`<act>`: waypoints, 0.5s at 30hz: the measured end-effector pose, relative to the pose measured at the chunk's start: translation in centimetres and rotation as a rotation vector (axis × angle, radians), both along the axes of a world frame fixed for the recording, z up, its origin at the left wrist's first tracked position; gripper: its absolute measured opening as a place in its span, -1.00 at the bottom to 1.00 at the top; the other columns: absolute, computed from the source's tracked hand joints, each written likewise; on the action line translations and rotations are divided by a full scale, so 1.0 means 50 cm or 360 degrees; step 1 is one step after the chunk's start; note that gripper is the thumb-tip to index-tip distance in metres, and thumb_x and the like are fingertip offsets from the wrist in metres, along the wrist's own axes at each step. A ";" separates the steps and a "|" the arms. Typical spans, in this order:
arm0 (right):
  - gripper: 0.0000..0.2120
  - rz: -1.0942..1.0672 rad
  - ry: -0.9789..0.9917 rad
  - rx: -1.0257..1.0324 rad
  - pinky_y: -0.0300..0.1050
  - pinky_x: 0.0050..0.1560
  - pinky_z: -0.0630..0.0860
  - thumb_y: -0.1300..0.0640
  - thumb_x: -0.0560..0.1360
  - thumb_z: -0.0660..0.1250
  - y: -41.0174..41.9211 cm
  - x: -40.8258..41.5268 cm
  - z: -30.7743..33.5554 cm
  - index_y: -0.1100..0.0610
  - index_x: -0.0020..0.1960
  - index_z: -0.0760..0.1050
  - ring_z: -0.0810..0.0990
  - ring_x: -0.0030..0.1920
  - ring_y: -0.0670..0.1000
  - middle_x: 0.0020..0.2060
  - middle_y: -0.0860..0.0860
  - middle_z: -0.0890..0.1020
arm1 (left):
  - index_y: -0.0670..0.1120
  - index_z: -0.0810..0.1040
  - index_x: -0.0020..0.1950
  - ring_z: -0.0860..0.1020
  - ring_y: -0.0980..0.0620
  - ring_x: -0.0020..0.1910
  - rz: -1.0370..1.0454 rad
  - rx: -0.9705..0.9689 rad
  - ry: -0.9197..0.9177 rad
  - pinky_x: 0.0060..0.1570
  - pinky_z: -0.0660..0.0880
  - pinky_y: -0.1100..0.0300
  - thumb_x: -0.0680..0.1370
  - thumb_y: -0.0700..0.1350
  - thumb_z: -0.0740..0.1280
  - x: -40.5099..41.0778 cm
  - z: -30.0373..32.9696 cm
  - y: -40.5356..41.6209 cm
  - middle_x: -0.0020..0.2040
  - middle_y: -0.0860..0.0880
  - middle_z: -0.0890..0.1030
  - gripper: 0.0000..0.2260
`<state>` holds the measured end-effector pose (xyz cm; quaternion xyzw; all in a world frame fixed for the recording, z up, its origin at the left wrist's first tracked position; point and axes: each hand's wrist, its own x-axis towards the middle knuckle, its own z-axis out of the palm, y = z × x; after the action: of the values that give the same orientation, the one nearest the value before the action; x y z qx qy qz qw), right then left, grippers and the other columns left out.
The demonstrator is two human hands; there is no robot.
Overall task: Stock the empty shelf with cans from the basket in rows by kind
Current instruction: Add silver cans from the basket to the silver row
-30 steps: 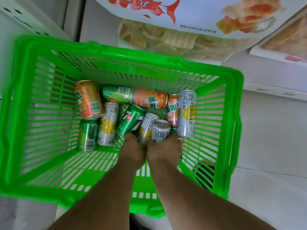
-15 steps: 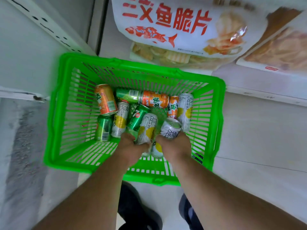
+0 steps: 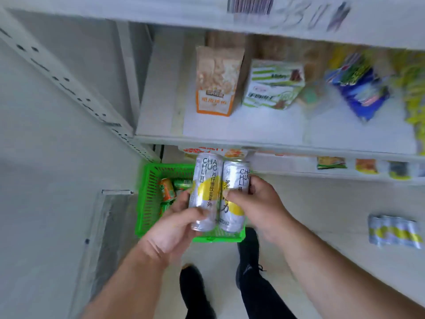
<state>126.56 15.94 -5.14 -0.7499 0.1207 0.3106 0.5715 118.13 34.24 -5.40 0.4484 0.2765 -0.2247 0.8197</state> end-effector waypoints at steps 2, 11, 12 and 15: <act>-0.78 -0.0017 -0.0083 0.0114 -0.10 -0.14 0.56 0.13 0.38 0.57 -0.016 0.005 0.136 0.16 -0.02 0.65 0.63 -0.24 -0.09 -0.21 0.00 0.74 | -0.21 0.44 0.38 0.64 -0.16 0.06 -0.0061 0.0037 -0.0092 0.06 0.58 -0.08 0.25 -0.24 0.47 0.007 0.127 -0.006 0.17 -0.24 0.63 -0.32; -0.74 -0.0123 -0.0428 0.0393 0.22 0.14 0.63 0.05 0.39 0.52 -0.097 -0.068 0.595 0.12 0.05 0.69 0.75 0.01 0.14 -0.02 0.16 0.76 | -0.19 0.39 0.42 0.57 -0.32 0.28 -0.0140 0.0299 -0.0527 0.30 0.43 -0.37 0.52 -0.12 0.48 -0.016 0.593 -0.091 0.29 -0.26 0.60 -0.48; -0.72 -0.0143 -0.0464 0.0399 0.23 0.14 0.63 0.05 0.40 0.53 -0.110 -0.079 0.626 0.14 0.07 0.68 0.74 0.05 0.19 -0.01 0.16 0.76 | -0.17 0.40 0.42 0.57 -0.30 0.29 -0.0148 0.0309 -0.0564 0.31 0.43 -0.35 0.52 -0.12 0.47 -0.023 0.626 -0.100 0.30 -0.25 0.60 -0.49; -0.68 -0.0225 -0.0550 0.0444 0.14 0.10 0.65 0.05 0.39 0.54 -0.151 -0.104 0.705 0.15 0.09 0.67 0.75 0.02 0.15 -0.01 0.15 0.76 | -0.13 0.46 0.41 0.58 -0.24 0.29 -0.0196 0.0328 -0.0684 0.36 0.41 -0.23 0.52 -0.07 0.48 -0.031 0.706 -0.129 0.29 -0.21 0.62 -0.51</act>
<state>121.35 8.37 30.11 -0.6954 0.0292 0.1505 0.7021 116.57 27.79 29.91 0.5830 0.0894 -0.1442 0.7945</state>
